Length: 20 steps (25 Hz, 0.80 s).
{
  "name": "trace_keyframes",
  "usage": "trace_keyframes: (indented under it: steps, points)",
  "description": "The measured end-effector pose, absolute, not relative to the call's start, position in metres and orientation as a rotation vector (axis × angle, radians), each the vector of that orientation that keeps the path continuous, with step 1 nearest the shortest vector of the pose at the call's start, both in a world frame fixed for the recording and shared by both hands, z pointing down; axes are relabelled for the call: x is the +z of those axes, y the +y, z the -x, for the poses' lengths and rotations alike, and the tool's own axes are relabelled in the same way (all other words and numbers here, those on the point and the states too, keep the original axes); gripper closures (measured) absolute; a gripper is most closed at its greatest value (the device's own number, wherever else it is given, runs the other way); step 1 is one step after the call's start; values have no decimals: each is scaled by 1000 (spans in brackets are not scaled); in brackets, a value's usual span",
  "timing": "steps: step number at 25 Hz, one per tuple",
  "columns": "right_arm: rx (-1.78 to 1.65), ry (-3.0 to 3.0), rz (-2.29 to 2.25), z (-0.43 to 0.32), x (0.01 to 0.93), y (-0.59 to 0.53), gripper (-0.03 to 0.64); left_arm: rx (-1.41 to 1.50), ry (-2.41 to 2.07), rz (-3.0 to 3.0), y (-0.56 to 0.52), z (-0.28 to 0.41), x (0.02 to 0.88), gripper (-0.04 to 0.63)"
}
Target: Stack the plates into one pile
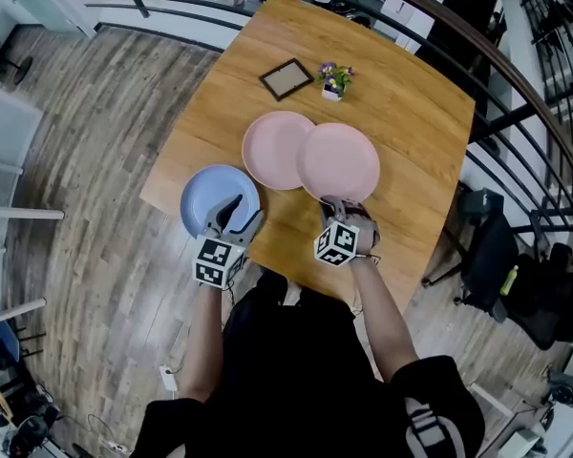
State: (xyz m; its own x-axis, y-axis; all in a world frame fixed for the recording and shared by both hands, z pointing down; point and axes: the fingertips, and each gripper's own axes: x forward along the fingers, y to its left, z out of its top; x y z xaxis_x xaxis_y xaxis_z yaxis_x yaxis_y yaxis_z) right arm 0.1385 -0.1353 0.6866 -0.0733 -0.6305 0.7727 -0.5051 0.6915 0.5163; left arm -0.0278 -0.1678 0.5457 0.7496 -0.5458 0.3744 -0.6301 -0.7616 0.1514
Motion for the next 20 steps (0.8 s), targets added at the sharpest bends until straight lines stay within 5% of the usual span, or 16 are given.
trace_keyframes:
  steps: [20]
  points:
    - [-183, -1761, -854, -72, 695, -182, 592, 491, -944, -2653, -188, 68, 559, 374]
